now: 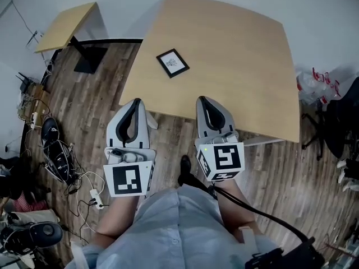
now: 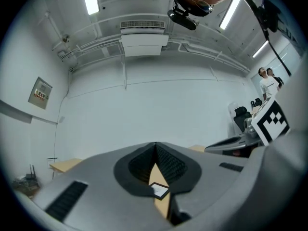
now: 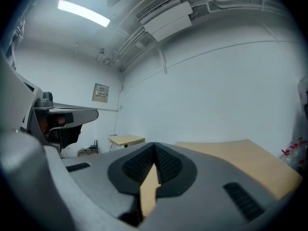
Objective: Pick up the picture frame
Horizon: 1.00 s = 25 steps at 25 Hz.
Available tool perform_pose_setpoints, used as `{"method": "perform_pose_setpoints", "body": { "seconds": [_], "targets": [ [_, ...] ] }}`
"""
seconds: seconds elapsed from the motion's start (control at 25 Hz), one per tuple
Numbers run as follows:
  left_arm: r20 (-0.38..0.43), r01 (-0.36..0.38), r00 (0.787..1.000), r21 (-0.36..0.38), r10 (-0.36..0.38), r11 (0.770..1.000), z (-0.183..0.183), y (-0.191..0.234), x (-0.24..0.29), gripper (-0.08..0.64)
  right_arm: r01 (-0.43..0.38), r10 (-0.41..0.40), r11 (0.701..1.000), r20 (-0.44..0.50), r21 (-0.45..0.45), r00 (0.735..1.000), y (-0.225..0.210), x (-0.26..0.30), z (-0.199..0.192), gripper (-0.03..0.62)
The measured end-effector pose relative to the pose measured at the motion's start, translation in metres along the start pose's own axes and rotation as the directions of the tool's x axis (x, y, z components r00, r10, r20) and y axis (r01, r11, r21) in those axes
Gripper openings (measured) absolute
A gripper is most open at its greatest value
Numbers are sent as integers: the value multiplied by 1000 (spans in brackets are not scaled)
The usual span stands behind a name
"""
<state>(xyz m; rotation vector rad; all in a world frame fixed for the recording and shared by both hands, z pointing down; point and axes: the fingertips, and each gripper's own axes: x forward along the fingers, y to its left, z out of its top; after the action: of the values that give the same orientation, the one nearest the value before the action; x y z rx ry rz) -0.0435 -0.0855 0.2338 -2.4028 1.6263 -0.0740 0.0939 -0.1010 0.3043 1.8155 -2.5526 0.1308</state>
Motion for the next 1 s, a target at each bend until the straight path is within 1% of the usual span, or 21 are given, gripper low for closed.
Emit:
{"method": "perform_pose_setpoints", "body": {
  "seconds": [0.04,0.2,0.44,0.56,0.8,1.0],
  "targets": [
    [1,-7,1000,7,7,1000,0,1,10,2,-11,11,1000,1,-2,1000,-6,10,2,2],
    [-8,-62,998,-61,61,996,3,4,41,2,-40,40,999,12,-19,999,-29,45,12,2],
    [14,-114,993,-64,115,991,8,19,75,2,-72,73,996,17,-49,997,-49,86,25,2],
    [3,-137,990,-79,138,987,1,26,90,2,-82,83,995,11,-56,996,-56,107,24,2],
    [-30,-145,989,-87,143,986,-19,40,121,2,-78,78,996,-18,-51,997,-68,142,12,2],
    [-82,-137,988,-107,129,985,-41,57,154,2,-96,93,995,-79,-37,993,-73,179,-4,2]
  ]
}}
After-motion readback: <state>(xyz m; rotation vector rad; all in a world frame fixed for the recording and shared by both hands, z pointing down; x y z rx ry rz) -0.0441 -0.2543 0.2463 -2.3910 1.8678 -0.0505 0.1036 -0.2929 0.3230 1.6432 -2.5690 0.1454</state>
